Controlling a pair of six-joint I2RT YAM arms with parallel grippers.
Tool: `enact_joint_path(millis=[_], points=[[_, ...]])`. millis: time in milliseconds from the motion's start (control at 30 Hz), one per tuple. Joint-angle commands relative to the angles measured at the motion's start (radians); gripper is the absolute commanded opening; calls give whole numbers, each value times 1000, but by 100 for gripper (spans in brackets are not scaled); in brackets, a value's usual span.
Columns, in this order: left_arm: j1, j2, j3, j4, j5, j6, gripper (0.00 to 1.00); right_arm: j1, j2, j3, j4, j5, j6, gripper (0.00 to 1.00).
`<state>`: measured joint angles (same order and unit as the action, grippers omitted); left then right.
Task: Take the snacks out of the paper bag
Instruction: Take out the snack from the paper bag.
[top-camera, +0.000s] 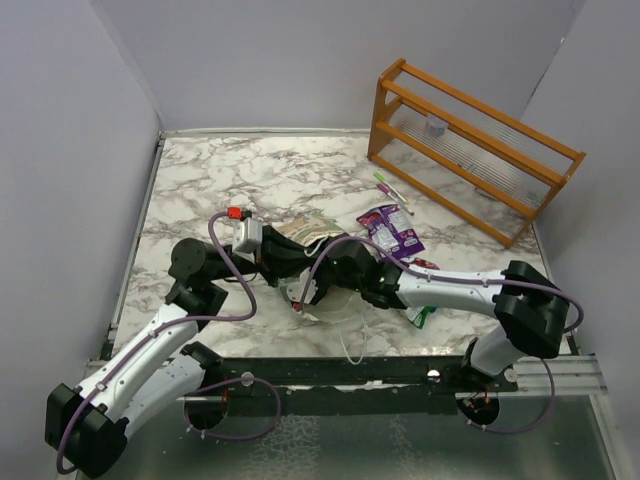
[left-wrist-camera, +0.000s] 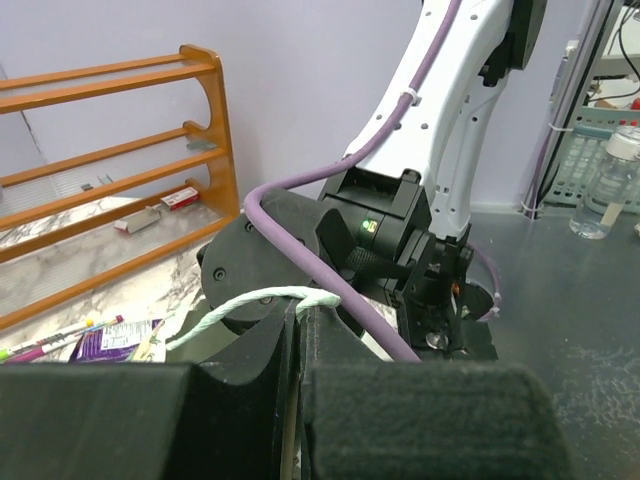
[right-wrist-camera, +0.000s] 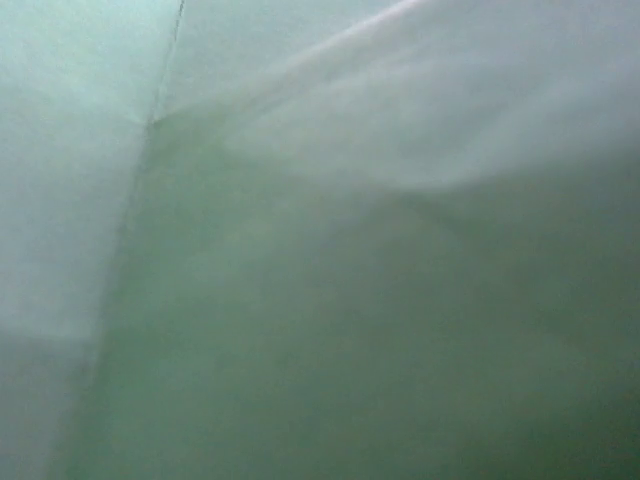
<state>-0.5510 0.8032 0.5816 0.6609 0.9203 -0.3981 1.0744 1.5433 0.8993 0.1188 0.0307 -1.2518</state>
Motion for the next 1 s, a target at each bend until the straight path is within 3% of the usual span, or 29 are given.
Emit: enact_joint_path(millis=[0, 167, 400, 667, 967], points=[[-4, -39, 3, 24, -16, -4, 0, -1, 69, 36, 108, 52, -37, 88], [-3, -43, 10, 1, -18, 13, 0, -46, 103, 30, 165, 6, -13, 82], [-3, -77, 19, -85, -90, 77, 0, -67, 111, 24, 165, -34, -13, 37], [-1, -182, 15, -245, -365, 213, 0, -67, 27, 14, 126, -102, 13, 3], [8, -272, 30, -359, -603, 339, 0, -67, -52, 10, 169, -143, 90, 1]])
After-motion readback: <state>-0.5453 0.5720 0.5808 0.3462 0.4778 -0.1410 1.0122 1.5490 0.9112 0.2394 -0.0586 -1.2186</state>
